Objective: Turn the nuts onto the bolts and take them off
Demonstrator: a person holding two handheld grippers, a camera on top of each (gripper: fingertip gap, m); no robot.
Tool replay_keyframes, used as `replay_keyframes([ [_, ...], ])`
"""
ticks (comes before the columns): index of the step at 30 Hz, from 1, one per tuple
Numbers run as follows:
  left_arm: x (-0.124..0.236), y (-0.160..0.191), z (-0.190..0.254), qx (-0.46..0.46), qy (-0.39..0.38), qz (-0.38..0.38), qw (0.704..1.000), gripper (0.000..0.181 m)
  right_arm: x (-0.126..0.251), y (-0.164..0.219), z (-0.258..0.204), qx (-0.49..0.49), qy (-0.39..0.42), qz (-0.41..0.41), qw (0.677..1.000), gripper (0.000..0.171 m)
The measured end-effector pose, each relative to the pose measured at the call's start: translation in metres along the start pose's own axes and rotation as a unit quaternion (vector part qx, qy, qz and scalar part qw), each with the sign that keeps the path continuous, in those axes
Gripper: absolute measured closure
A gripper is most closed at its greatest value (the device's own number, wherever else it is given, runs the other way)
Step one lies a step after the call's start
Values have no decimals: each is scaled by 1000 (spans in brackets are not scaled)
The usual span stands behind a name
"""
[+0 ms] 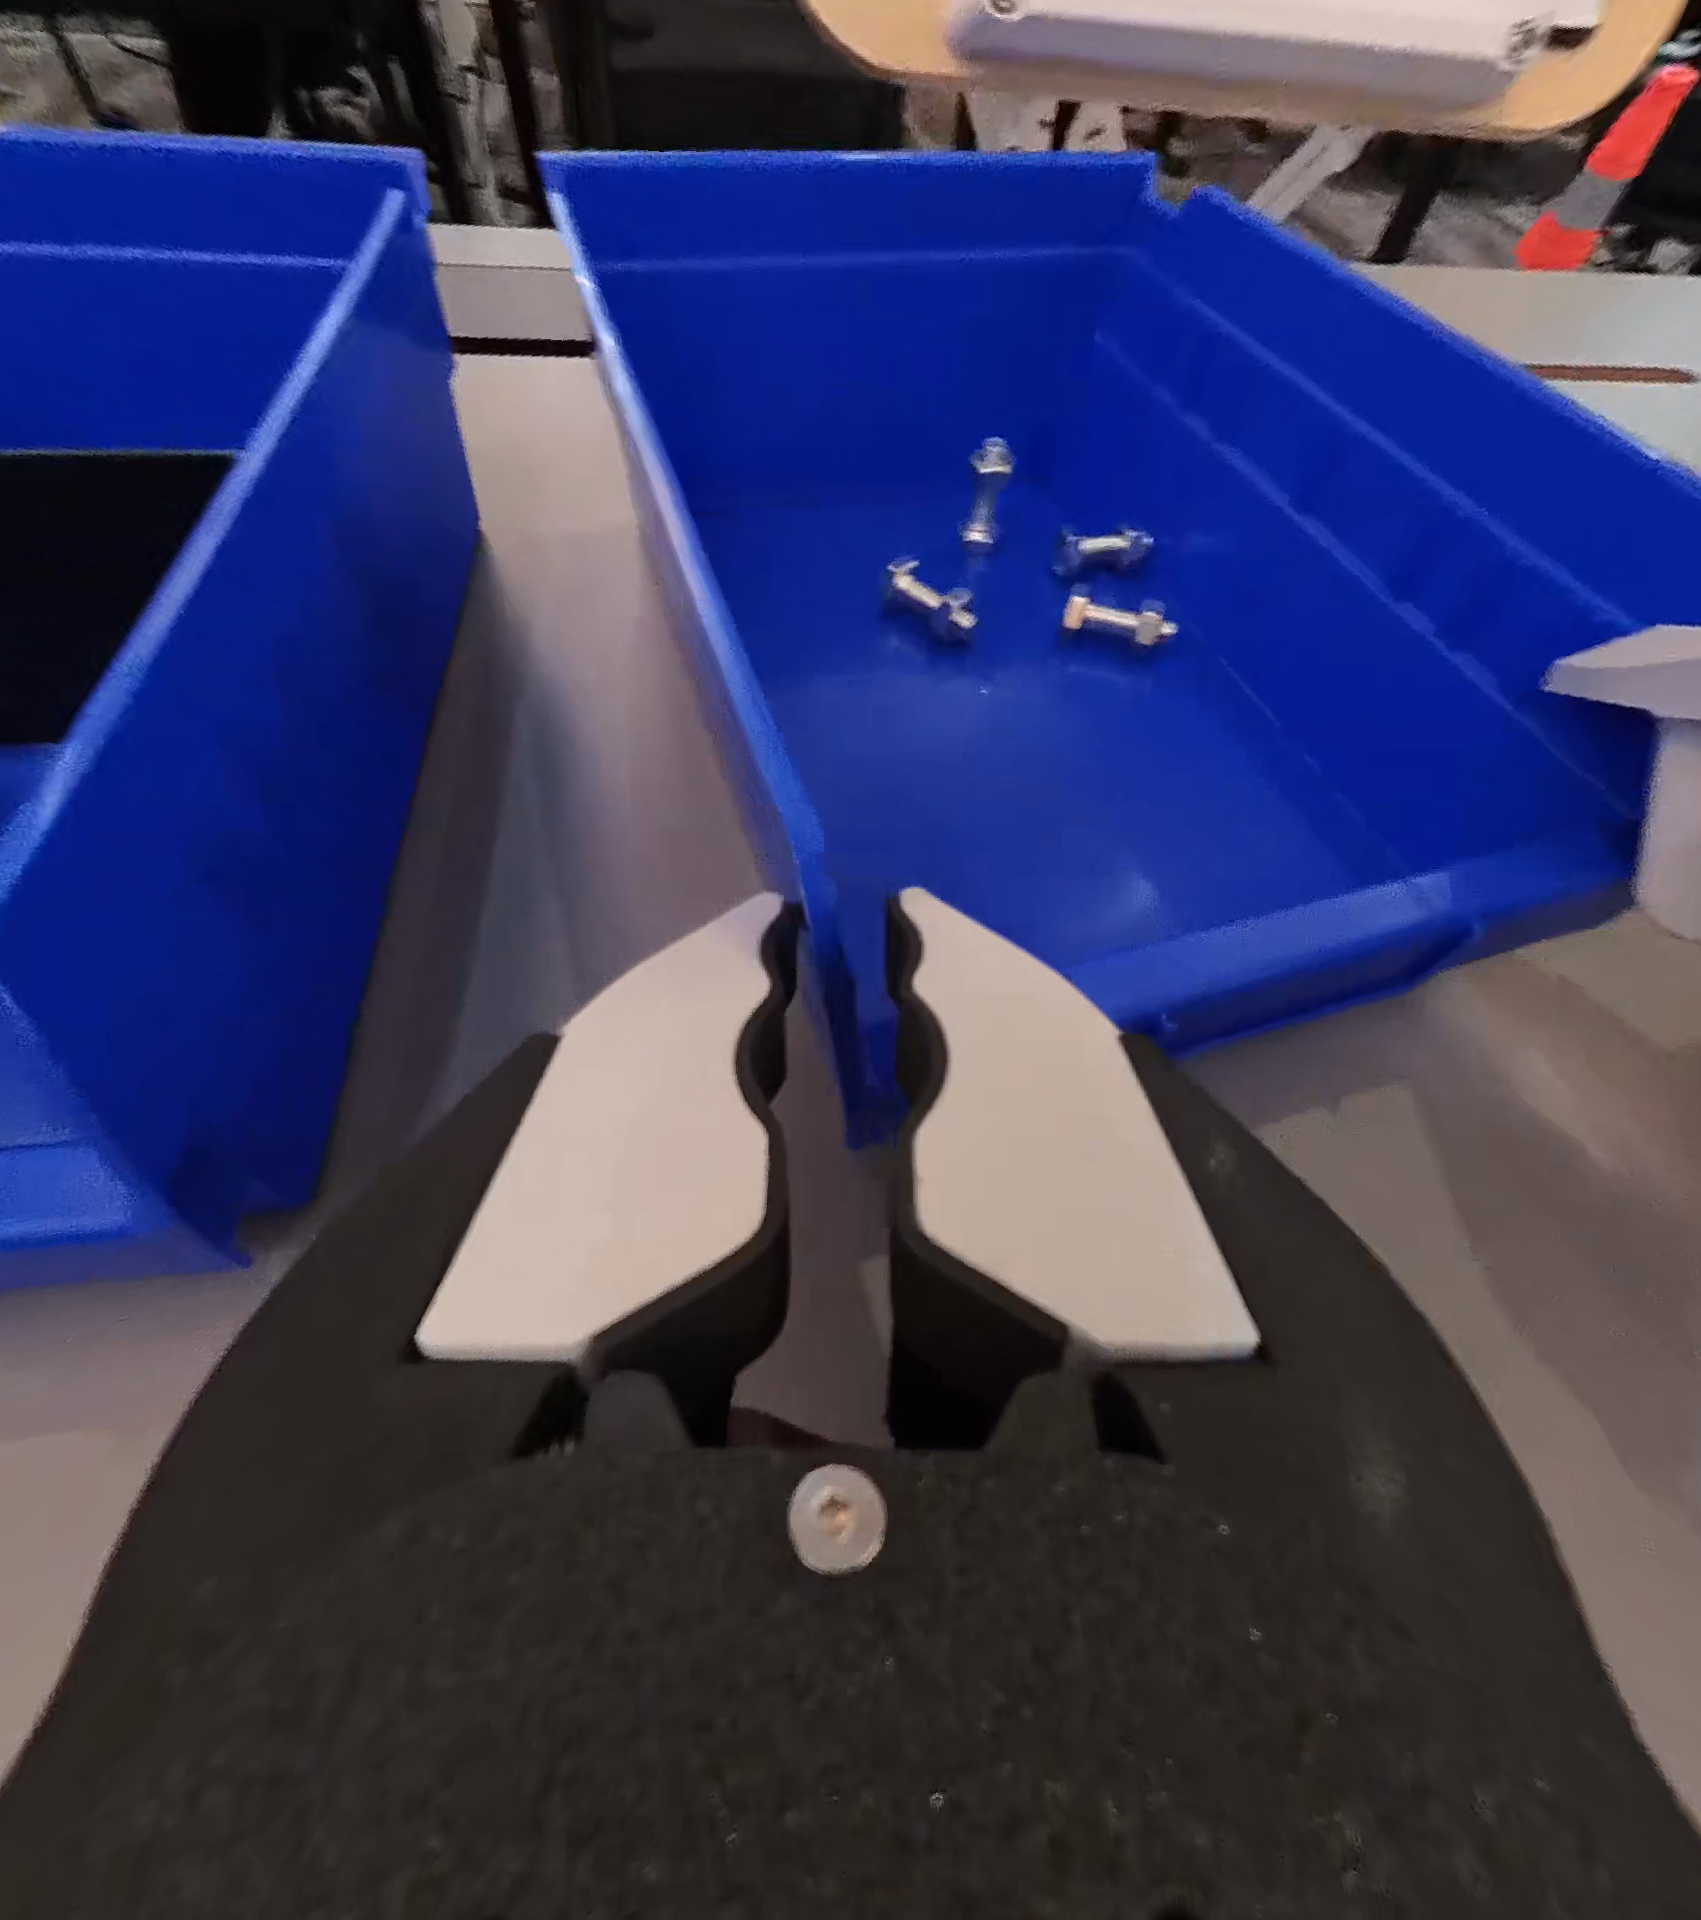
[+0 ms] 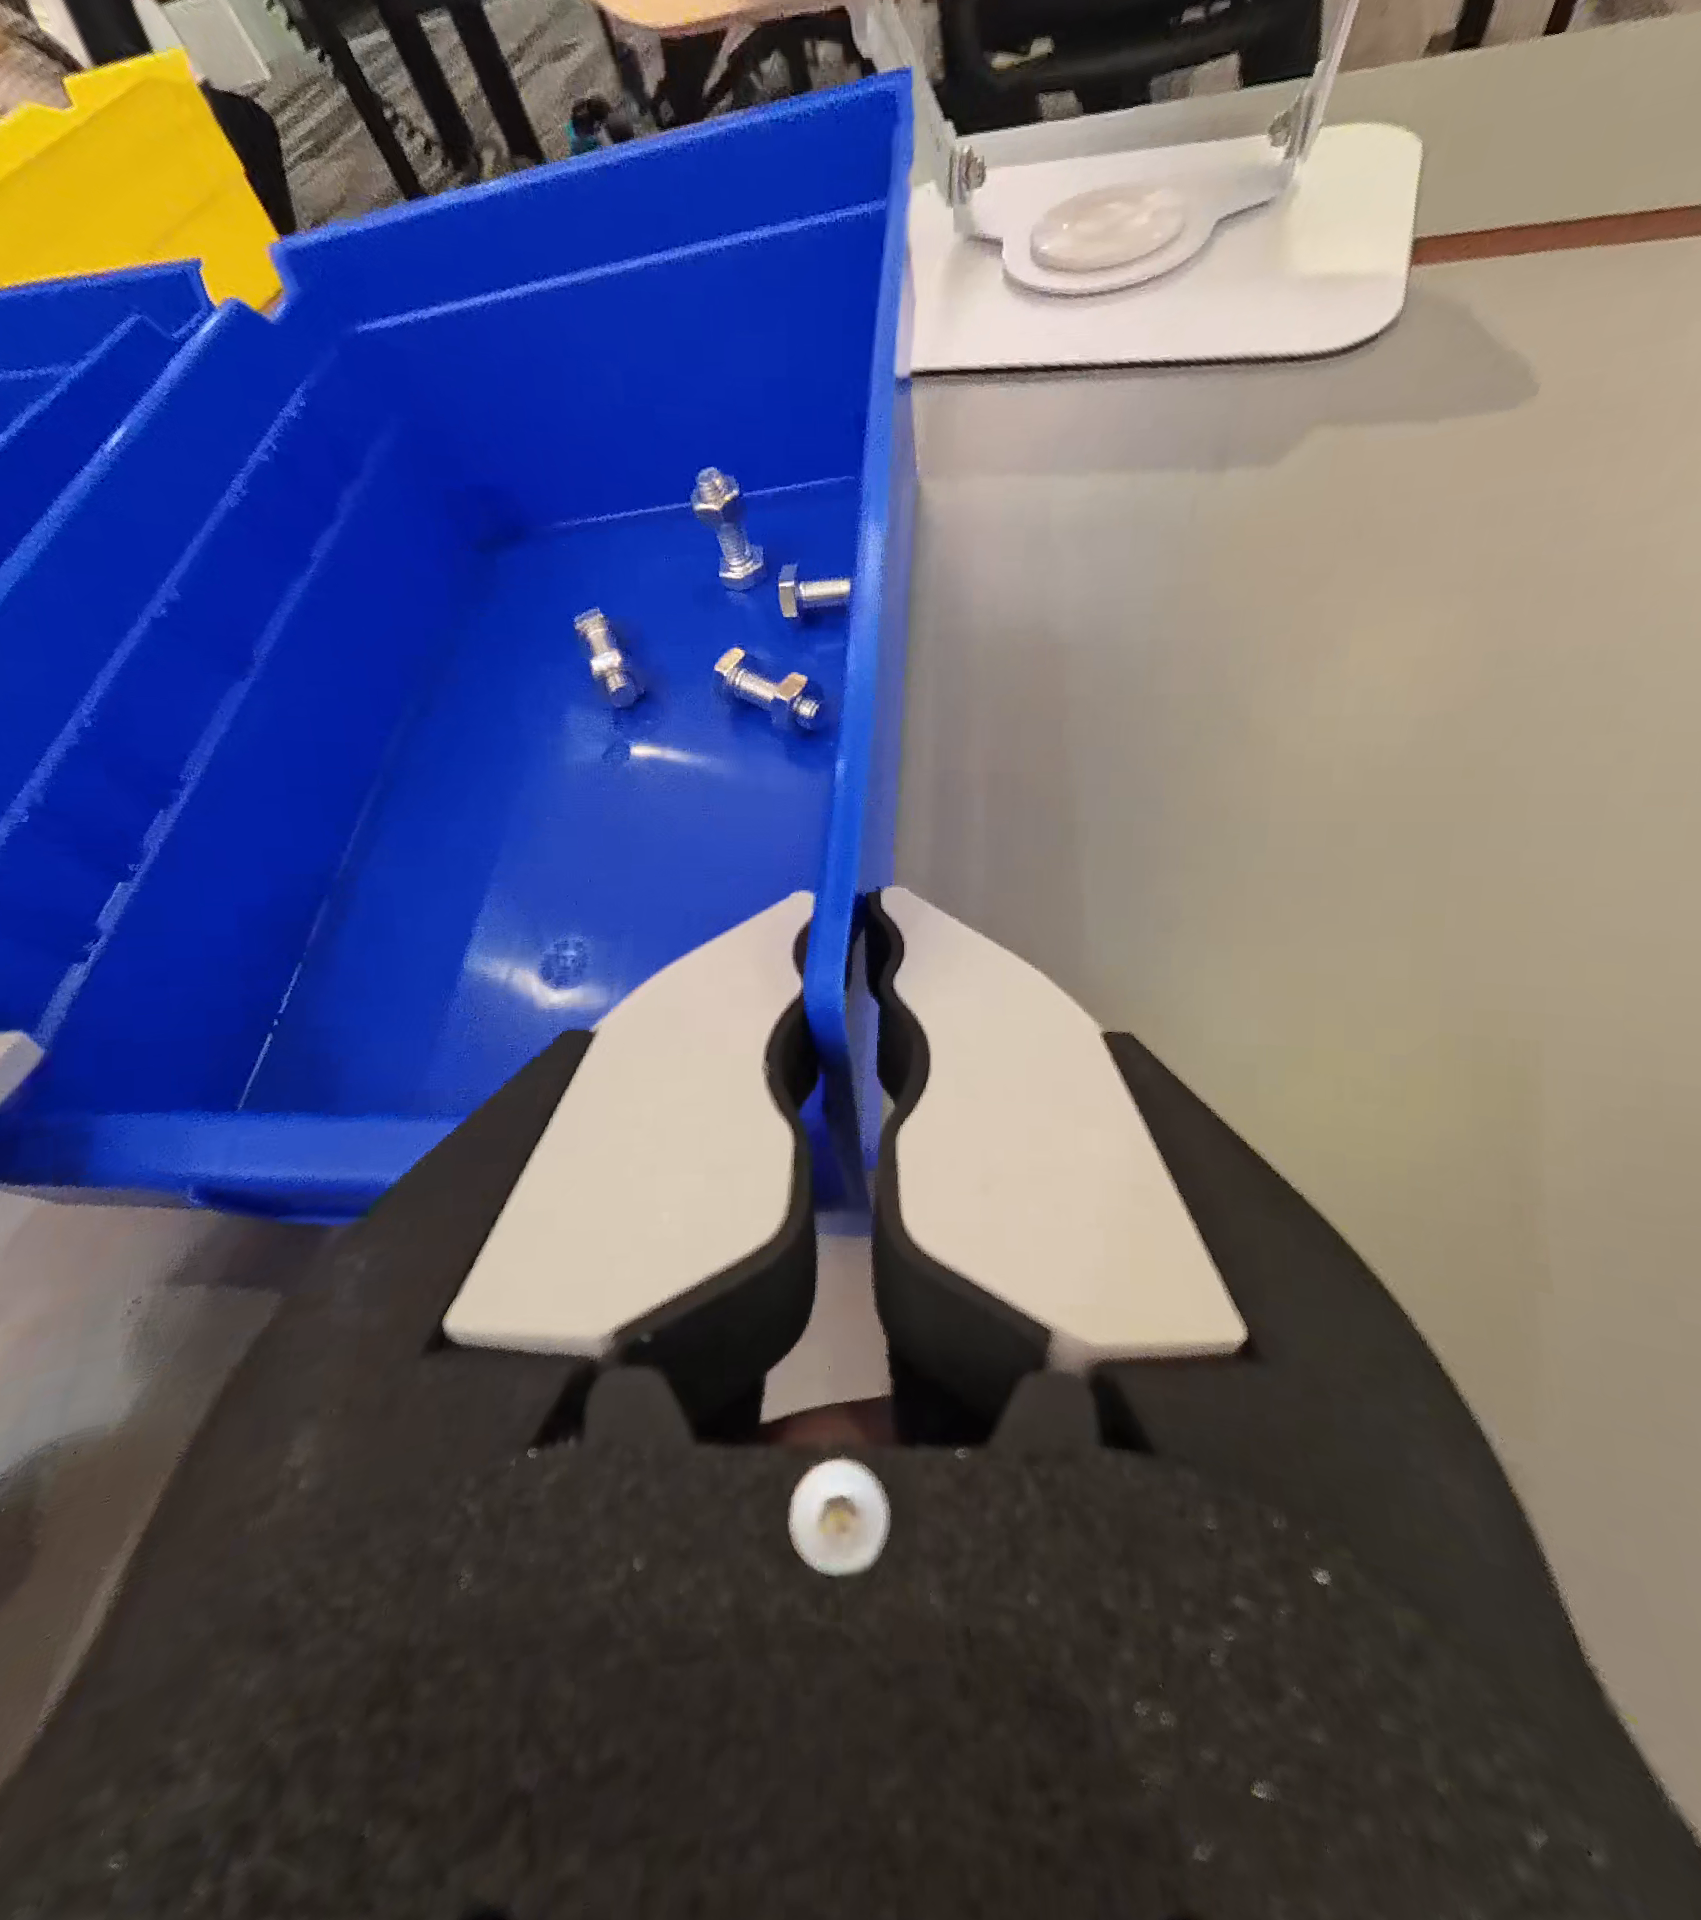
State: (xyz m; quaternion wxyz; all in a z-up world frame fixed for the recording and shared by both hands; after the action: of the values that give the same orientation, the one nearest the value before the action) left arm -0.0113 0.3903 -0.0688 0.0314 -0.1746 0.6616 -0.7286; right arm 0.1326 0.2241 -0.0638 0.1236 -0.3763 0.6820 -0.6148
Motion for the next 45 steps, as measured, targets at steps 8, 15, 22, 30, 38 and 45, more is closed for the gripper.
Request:
replay_keyframes([
  [8, 74, -25, -45, 4, 7, 60, 998, 130, 19, -10, 12, 34, -30, 7, 999, 131],
  [15, 86, -32, -241, 1, -202, 28, 979, 117, 54, -29, -34, 147, -47, 87, 984, 129],
  [22, 43, -24, -291, 56, -159, -15, 986, 137, 63, -27, -119, 151, -159, 97, 971, 137],
  [30, 73, -9, -256, 50, -152, -29, 987, 178, 40, 28, -232, 181, -271, 33, 945, 139],
  [38, 155, 15, -202, 27, -226, -4, 974, 178, 8, 55, -240, 173, -209, 24, 962, 137],
  [45, 183, 19, -176, -18, -267, 28, 963, 177, 2, 59, -248, 137, -218, -1, 966, 166],
])
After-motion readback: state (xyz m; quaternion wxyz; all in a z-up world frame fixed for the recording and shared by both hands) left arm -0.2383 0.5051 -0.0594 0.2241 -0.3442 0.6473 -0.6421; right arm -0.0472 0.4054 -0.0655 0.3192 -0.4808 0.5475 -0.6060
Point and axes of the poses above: each gripper's, where its closed fingertips meet, x back along the fingers, y out of its underside, z = x × y across the jaws, the point moved 7 cm from there along x, back along the fingers, and after that the axes turned 11 degrees about z, right-handed, at the moved point
